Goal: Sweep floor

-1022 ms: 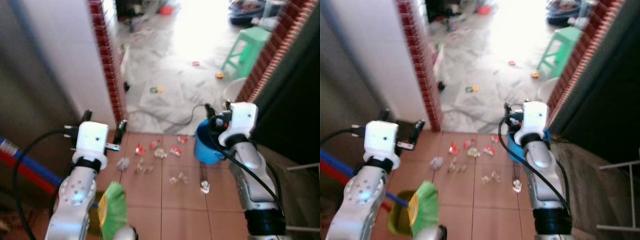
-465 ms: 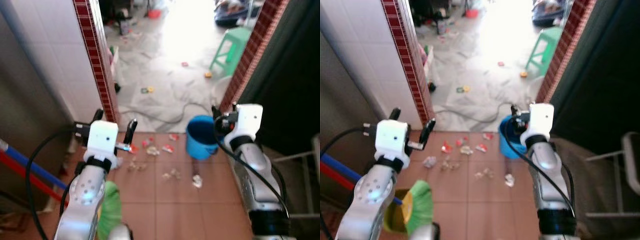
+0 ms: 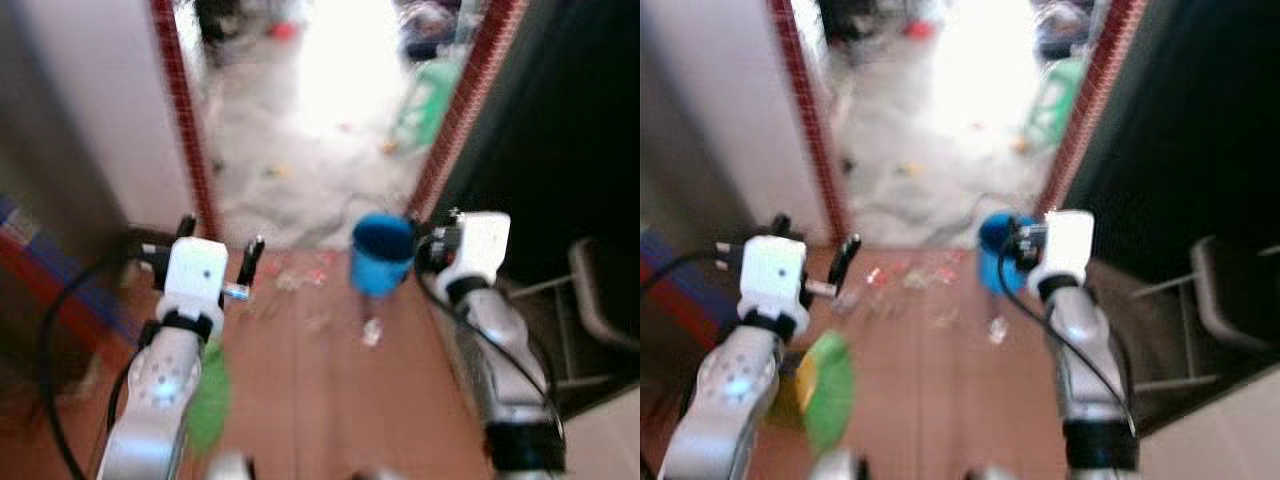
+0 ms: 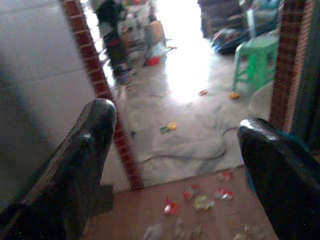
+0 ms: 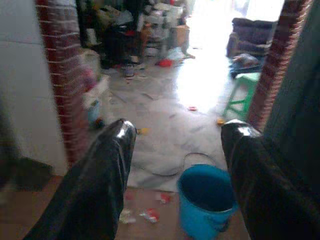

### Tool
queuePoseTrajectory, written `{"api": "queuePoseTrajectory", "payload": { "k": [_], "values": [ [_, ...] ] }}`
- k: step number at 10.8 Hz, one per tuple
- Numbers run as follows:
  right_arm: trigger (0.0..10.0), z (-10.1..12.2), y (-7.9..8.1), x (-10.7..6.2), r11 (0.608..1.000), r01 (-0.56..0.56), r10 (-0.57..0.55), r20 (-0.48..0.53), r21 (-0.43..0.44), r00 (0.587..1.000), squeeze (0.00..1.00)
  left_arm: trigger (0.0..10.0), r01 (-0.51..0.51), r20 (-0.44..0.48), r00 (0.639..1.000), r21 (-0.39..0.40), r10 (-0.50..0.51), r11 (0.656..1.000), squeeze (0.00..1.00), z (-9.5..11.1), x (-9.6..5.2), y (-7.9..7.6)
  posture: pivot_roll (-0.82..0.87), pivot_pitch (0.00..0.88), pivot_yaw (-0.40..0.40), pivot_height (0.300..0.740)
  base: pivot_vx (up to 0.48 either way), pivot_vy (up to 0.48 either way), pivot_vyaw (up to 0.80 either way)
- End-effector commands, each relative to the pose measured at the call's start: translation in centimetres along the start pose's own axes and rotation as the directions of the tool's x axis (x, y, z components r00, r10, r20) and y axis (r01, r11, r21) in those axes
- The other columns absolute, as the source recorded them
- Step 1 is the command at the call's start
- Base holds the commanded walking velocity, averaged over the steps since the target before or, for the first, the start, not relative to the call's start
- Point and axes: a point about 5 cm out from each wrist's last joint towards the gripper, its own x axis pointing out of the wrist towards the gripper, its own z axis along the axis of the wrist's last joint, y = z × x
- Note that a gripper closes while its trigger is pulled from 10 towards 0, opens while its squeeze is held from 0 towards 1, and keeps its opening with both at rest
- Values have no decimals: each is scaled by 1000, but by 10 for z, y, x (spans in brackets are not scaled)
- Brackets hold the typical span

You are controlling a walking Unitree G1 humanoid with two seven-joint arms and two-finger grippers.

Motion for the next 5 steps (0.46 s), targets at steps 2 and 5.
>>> {"api": "queuePoseTrajectory", "payload": {
  "k": [2, 5],
  "values": [
    [10000, -1, -2, -3, 1000, 13, -13, 5, 29, 1000, 0, 10000, -36, 9, 999, -4, 36, 999, 0, 2, 1, 3, 81, 17, -40, 740, 0, 0, 0],
    [10000, -3, 2, -5, 999, -15, 15, 11, 32, 1000, 0, 10000, -137, -9, 991, 7, 137, 991, 0, -5, -2, 14, 78, 0, -43, 740, 0, 0, 533]
  ]
}}
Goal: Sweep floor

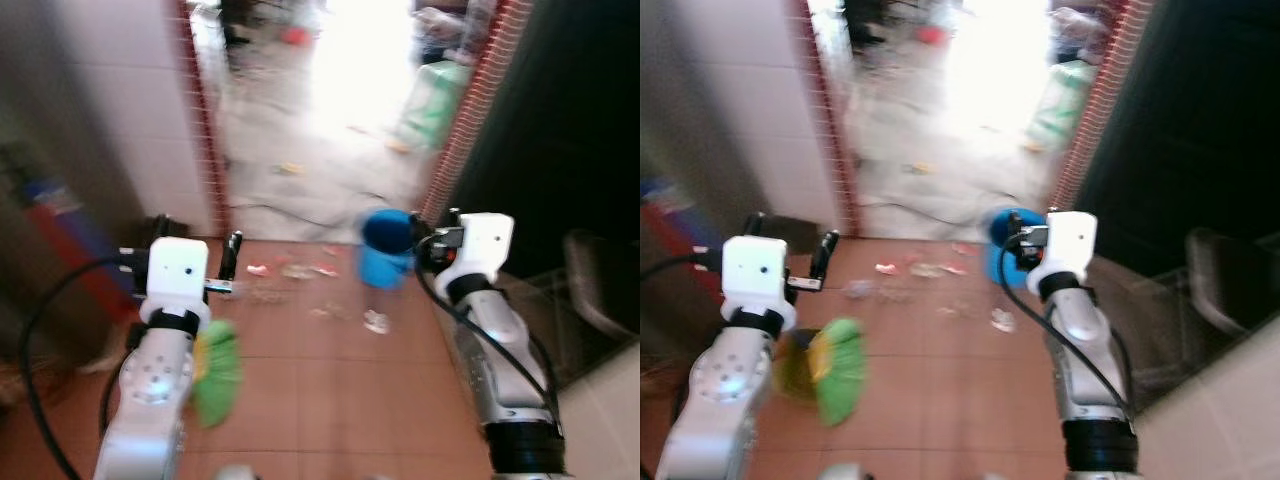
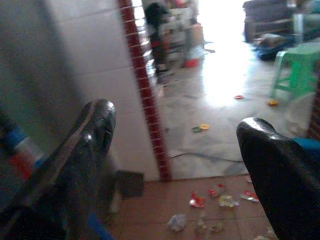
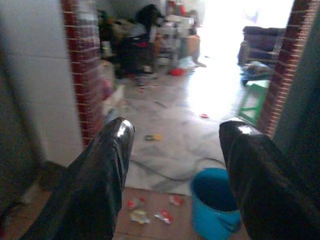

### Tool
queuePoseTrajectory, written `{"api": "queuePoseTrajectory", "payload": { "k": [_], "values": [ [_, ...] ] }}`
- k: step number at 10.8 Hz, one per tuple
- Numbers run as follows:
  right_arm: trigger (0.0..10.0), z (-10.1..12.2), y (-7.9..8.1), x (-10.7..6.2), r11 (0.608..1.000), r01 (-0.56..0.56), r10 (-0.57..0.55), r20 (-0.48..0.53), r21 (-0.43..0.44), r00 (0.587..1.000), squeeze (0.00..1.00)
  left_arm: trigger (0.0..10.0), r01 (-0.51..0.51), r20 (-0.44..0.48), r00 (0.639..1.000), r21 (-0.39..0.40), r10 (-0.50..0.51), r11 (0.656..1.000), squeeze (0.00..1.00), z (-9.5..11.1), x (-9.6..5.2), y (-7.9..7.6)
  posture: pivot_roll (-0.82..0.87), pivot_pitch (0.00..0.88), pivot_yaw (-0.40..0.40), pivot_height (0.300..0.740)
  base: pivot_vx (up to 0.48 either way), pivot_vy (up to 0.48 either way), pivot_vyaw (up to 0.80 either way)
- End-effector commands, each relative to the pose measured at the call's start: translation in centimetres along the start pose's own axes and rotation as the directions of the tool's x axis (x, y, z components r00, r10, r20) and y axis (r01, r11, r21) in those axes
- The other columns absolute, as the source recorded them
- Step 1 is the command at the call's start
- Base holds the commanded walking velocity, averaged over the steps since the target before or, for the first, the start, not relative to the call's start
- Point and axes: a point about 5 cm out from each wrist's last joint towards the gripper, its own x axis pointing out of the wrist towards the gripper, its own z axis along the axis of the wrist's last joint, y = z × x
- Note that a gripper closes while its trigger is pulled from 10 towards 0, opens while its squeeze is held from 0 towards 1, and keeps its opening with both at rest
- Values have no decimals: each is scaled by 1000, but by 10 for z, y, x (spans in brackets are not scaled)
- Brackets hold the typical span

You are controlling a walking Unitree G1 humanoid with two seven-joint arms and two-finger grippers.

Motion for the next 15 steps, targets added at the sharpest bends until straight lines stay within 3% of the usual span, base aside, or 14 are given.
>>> {"api": "queuePoseTrajectory", "payload": {
  "k": [1, 3, 4, 5, 6, 7, 8, 9, 10, 11, 12, 13, 14, 15],
  "values": [
    [10000, 1, 3, 2, 1000, -5, 5, 8, 8, 1000, 0, 10000, 12, -9, 1000, 6, -12, 1000, 0, -3, 2, 0, 79, 0, -37, 740, 0, 0, 800],
    [10000, 3, 1, 3, 1000, 19, -20, 21, 9, 1000, 0, 10000, 4, -9, 1000, 20, -4, 1000, 0, -8, 4, 4, 74, 0, -30, 740, 0, 0, 659],
    [10000, 2, -1, 1, 1000, 18, -18, 17, 19, 1000, 0, 10000, 2, -32, 999, -10, -2, 1000, 0, -12, 4, 4, 74, 0, -29, 740, 0, 0, 0],
    [10000, -1, -3, 0, 999, 30, -30, 11, 21, 999, 1000, 10000, 25, -47, 999, -59, -28, 998, 0, -15, 4, 3, 73, 0, -29, 740, 0, 0, 0],
    [10000, -1, -4, 0, 999, 37, -37, 9, 23, 999, 1000, 10000, 1, -55, 998, -73, -5, 997, 1000, -16, 4, 5, 72, 0, -30, 740, 0, 0, 0],
    [10000, -2, -5, 0, 999, 42, -42, 5, 26, 999, 1000, 10000, 16, -65, 998, -94, -22, 995, 1000, -18, 4, 5, 71, 0, -37, 740, 0, 0, 0],
    [10000, -4, -5, 0, 999, 44, -44, -22, 8, 999, 86, 10000, 55, -67, 996, -99, -62, 994, 1000, -17, 5, 2, 76, 0, -49, 740, 0, 0, 0],
    [5725, -5, -5, -1, 998, 49, -48, -21, 43, 999, 0, 10000, 59, -49, 997, -98, -64, 993, 0, -13, 7, 3, 76, 0, -53, 740, 0, 0, 0],
    [0, -6, -7, -3, 998, 58, -58, -20, 22, 998, 0, 0, 64, -39, 997, -141, -71, 988, 0, -13, 6, 5, 73, 0, -52, 740, 0, 0, 0],
    [0, -9, -7, -4, 998, 55, -54, -35, 16, 998, 0, 0, 84, -29, 996, -132, -88, 988, 0, -12, 2, 2, 73, 0, -50, 740, 0, 0, 0],
    [10000, -11, -8, -3, 998, 63, -63, -53, 1, 997, 0, 10000, 69, -68, 995, -130, -79, 989, 0, -16, 2, 0, 68, 0, -50, 740, 0, 0, 0],
    [10000, -9, -7, -3, 998, 58, -58, -39, 15, 998, 1000, 10000, 74, -50, 995, -146, -82, 986, 537, -15, 2, 0, 68, 0, -54, 740, 0, 0, 0],
    [10000, -9, -8, -3, 997, 72, -71, -40, 11, 997, 1000, 10000, 70, -48, 996, -158, -78, 985, 1000, -14, 4, 2, 71, 0, -59, 740, 0, 0, 0],
    [10000, -9, -7, -3, 997, 71, -71, -42, 10, 997, 1000, 10000, 70, -46, 996, -154, -77, 986, 1000, -14, 5, 3, 72, 0, -54, 740, 0, 0, 0]
  ]
}}
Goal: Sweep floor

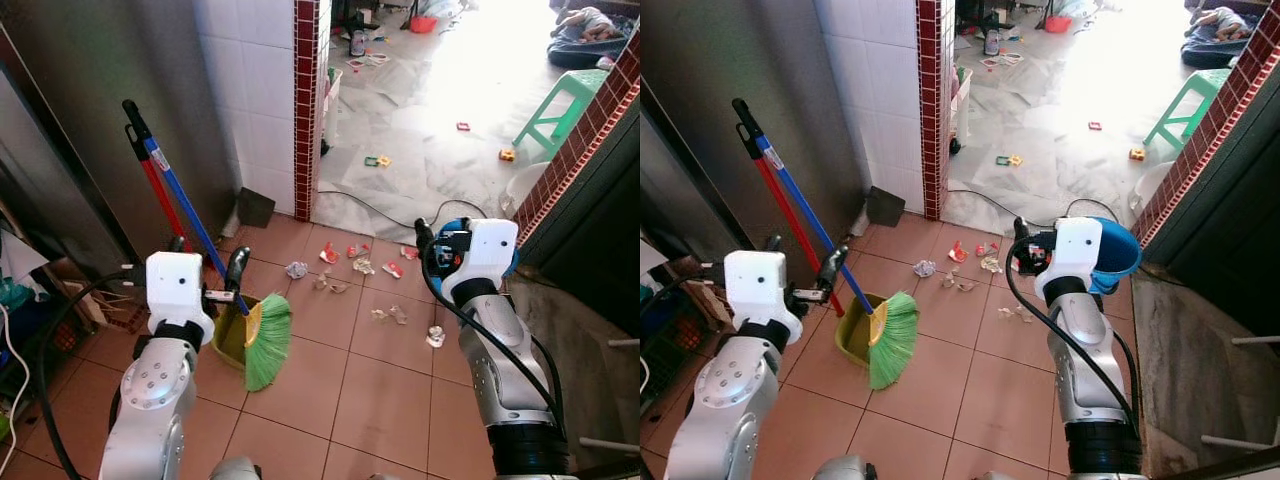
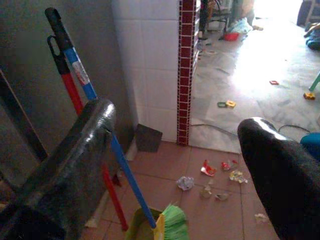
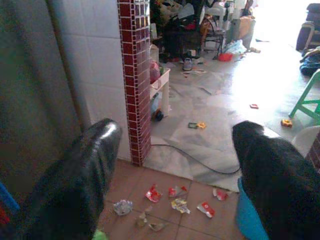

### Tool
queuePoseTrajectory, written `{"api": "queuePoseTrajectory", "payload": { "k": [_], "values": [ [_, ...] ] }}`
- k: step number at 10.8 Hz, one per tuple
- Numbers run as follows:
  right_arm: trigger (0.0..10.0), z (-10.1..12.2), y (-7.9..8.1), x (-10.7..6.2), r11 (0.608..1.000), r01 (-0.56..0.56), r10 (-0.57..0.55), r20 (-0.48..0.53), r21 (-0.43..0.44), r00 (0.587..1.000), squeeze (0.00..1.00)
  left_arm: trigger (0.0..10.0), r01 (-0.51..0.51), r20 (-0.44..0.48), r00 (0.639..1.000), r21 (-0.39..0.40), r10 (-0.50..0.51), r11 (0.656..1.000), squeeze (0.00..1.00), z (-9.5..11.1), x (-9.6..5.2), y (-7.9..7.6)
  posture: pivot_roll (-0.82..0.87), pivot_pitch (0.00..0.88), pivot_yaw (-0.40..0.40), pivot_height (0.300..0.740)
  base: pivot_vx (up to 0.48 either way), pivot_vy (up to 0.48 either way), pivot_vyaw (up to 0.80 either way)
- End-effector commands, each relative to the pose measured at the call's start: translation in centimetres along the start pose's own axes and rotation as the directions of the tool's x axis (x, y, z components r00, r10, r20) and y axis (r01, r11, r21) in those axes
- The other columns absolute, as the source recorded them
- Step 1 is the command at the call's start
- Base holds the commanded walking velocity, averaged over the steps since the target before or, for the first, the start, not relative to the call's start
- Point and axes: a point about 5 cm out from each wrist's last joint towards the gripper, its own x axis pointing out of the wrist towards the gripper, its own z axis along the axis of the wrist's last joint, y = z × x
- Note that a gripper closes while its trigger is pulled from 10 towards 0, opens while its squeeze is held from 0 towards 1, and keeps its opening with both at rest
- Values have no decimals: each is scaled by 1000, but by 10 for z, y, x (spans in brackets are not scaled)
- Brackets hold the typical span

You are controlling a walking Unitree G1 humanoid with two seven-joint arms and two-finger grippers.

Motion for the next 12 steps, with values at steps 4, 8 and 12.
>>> {"api": "queuePoseTrajectory", "payload": {
  "k": [4, 8, 12],
  "values": [
    [10000, 0, 7, -1, 998, -59, 59, -6, 4, 998, 1000, 10000, 7, 35, 999, 8, -8, 1000, 357, 8, -4, -1, 80, 0, -55, 740, 0, 0, 0],
    [10000, 5, 15, 1, 992, -124, 124, 9, 8, 992, 0, 10000, 32, 42, 999, -22, -31, 999, 0, 12, -8, -5, 78, 19, -55, 740, 134, 0, 484],
    [10000, 7, 14, 4, 991, -135, 135, 10, 11, 991, 0, 10000, 48, 49, 998, -24, -46, 999, 0, 16, -7, -5, 75, 30, -50, 740, 340, 0, 695]
  ]
}}
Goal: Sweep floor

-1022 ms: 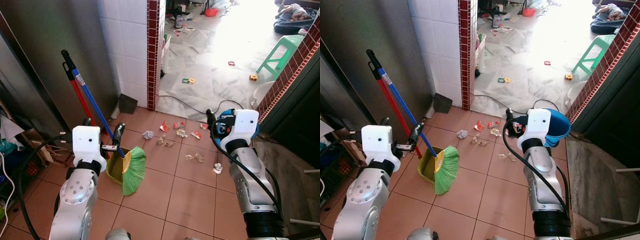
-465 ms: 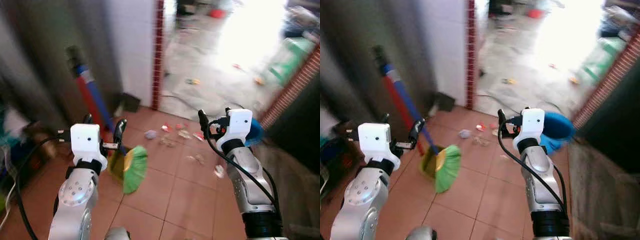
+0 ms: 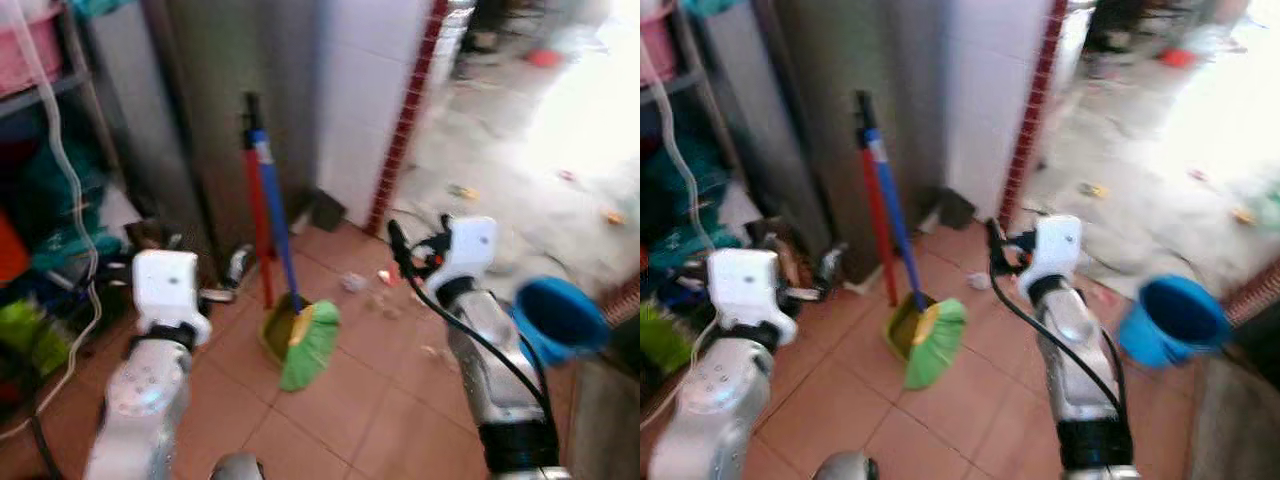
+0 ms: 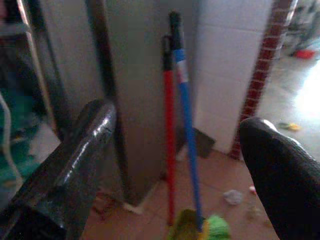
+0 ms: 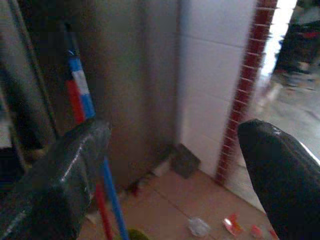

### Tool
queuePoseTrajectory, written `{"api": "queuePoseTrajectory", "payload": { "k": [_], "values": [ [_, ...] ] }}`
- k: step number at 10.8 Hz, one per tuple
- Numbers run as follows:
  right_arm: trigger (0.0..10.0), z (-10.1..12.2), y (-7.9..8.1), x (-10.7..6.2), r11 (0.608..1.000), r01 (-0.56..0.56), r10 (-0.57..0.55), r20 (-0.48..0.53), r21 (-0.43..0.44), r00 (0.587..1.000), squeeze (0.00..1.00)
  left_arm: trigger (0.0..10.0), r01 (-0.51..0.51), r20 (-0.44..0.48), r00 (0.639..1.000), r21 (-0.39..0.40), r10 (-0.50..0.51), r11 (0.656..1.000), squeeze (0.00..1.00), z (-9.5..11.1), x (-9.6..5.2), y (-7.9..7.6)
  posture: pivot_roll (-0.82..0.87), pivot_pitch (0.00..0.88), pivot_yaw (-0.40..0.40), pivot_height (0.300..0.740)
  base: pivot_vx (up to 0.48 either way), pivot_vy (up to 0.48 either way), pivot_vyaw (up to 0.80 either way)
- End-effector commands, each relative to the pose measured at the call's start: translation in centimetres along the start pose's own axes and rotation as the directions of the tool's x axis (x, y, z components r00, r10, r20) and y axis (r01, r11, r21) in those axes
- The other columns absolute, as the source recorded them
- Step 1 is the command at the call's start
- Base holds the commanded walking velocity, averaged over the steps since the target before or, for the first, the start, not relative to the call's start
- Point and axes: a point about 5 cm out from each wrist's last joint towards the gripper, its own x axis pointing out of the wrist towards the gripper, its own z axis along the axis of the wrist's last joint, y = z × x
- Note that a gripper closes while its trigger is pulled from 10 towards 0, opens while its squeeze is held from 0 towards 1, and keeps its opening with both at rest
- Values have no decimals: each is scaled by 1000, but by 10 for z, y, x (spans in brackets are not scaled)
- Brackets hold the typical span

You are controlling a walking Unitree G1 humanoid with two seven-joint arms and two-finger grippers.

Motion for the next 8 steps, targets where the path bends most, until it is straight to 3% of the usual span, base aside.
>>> {"api": "queuePoseTrajectory", "payload": {
  "k": [1, 6, 8],
  "values": [
    [10000, 0, -10, -3, 1000, 26, -26, -7, -1, 1000, 0, 10000, 28, 22, 999, -14, -28, 999, 0, 7, 0, -8, 74, 34, -51, 740, 349, 0, 631],
    [10000, -1, -6, -3, 1000, -16, 16, -13, 15, 1000, 0, 10000, 24, 9, 1000, -13, -24, 1000, 0, 6, -1, -9, 78, 40, -54, 740, 323, 0, 604],
    [10000, 0, -6, -3, 1000, -19, 19, -12, 11, 1000, 0, 10000, 25, 6, 1000, -13, -25, 1000, 0, 6, -2, -9, 78, 40, -56, 740, 257, 0, 241]
  ]
}}
